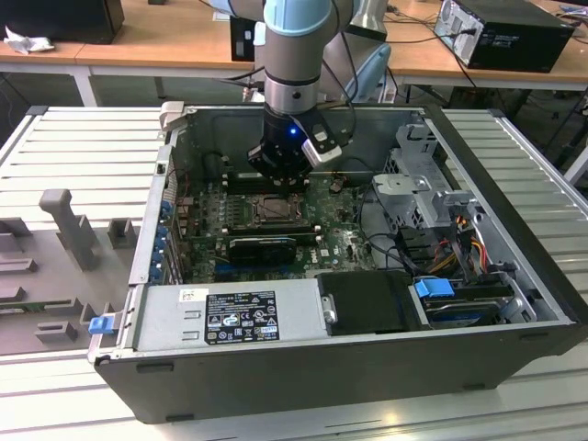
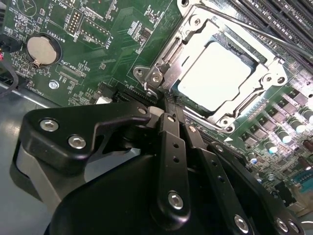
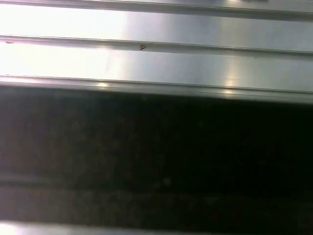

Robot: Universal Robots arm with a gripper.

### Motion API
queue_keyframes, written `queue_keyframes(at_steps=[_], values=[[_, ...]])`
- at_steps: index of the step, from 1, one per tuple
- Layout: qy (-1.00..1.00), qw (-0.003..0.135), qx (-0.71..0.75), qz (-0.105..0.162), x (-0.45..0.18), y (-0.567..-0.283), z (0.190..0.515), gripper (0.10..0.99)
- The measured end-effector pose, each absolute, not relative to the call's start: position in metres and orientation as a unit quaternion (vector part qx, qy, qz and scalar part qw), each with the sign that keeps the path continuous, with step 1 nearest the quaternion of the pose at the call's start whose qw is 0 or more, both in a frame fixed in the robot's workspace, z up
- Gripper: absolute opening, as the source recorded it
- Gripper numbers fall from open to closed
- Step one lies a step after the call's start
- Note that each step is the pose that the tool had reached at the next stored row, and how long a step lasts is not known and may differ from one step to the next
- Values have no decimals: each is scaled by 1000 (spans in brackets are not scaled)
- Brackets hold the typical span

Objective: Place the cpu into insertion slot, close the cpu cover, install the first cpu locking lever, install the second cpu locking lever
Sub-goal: 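Install the first cpu locking lever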

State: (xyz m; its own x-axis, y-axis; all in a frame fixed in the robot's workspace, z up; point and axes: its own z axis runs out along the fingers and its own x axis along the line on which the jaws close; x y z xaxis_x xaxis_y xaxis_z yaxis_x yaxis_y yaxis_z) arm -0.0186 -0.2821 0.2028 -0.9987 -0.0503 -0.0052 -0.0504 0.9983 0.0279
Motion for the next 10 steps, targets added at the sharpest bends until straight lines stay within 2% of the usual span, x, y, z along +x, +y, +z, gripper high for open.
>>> queue_keyframes(at_steps=[10], values=[[999, 3, -25, 25, -18, -282, 206, 106]])
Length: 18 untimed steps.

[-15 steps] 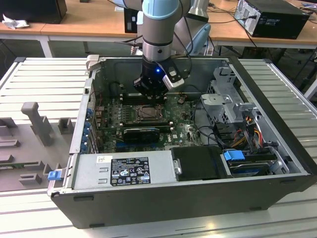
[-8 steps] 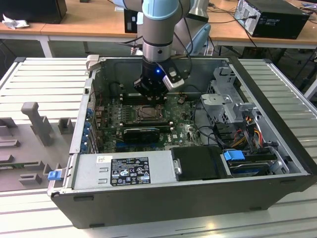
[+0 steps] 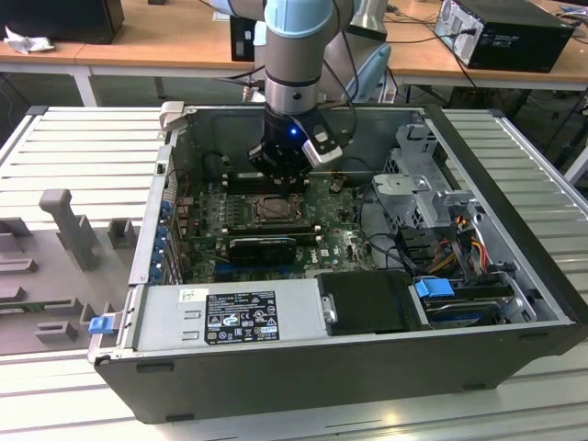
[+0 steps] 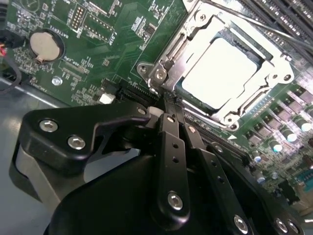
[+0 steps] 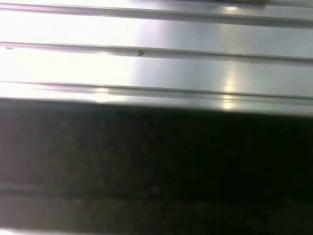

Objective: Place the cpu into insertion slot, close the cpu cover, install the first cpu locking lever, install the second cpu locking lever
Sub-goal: 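Install the first cpu locking lever, then install the second cpu locking lever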

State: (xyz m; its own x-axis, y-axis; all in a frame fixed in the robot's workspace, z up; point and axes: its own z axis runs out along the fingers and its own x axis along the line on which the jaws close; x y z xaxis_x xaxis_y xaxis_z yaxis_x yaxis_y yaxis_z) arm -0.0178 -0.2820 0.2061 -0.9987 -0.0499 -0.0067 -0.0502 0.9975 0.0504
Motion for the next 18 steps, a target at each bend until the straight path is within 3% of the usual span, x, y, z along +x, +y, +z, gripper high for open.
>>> queue_keyframes(at_steps=[18], values=[[999, 3, -25, 25, -18, -291, 217, 106]])
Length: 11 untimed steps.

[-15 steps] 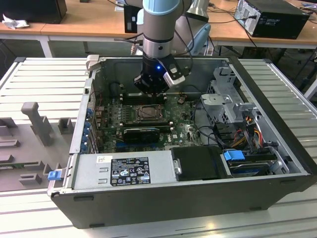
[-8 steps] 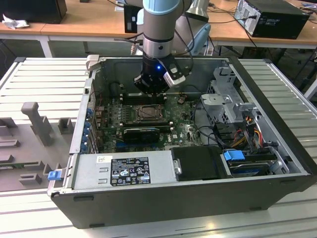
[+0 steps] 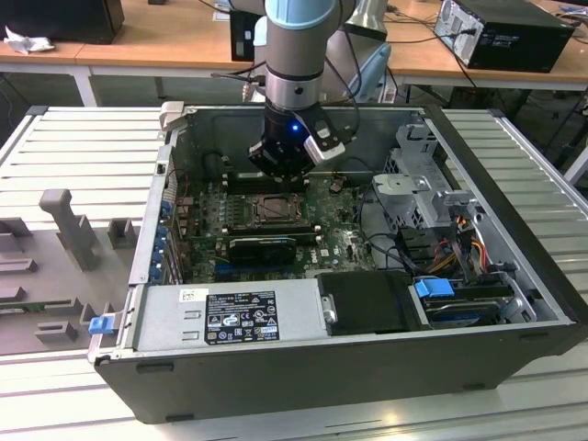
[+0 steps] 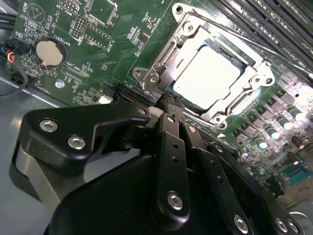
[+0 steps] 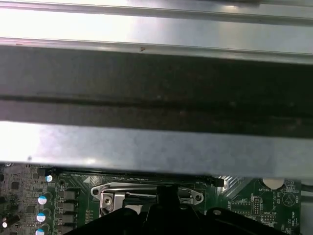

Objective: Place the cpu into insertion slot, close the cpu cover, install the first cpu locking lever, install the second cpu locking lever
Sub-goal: 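Install the second cpu locking lever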

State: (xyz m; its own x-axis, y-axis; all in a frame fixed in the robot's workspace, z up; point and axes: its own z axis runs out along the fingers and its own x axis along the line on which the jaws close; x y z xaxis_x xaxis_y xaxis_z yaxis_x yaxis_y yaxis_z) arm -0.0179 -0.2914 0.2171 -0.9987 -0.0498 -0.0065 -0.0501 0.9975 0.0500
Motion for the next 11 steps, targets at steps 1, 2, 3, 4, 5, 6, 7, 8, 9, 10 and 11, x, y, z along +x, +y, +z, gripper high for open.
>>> queue_keyframes(at_steps=[1, 2, 3, 4, 5, 6, 7, 8, 9, 10, 11], values=[[999, 3, -25, 25, -18, -291, 219, 106], [999, 3, -25, 25, -18, -291, 221, 106], [999, 3, -25, 25, -18, -291, 223, 106], [999, 3, -25, 25, -18, -292, 225, 106], [999, 3, -25, 25, -18, -292, 227, 106], [999, 3, -25, 25, -18, -292, 227, 106], [999, 3, -25, 25, -18, -292, 227, 106], [999, 3, -25, 25, -18, -293, 227, 106], [999, 3, -25, 25, -18, -294, 227, 106], [999, 3, -25, 25, -18, -296, 227, 106], [999, 3, -25, 25, -18, -297, 227, 106]])
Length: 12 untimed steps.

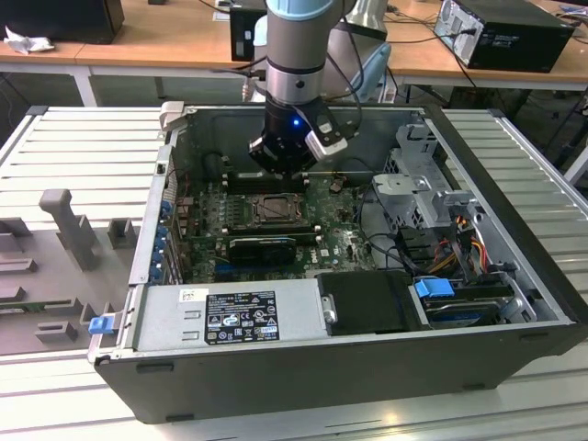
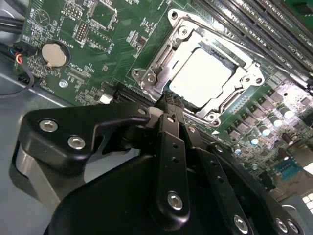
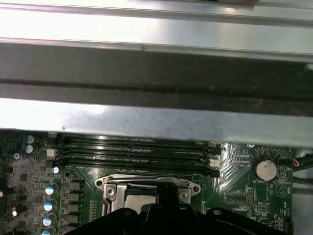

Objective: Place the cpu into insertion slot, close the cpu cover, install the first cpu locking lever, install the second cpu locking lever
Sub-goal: 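Install the second cpu locking lever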

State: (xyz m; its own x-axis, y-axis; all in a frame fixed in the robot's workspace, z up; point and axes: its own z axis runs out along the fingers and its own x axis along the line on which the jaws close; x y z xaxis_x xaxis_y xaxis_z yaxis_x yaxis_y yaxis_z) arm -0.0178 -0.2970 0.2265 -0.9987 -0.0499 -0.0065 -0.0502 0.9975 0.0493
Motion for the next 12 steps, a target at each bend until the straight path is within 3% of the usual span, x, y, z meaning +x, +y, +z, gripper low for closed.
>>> queue_keyframes(at_steps=[12], values=[[999, 3, -25, 24, -18, -304, 238, 106]])
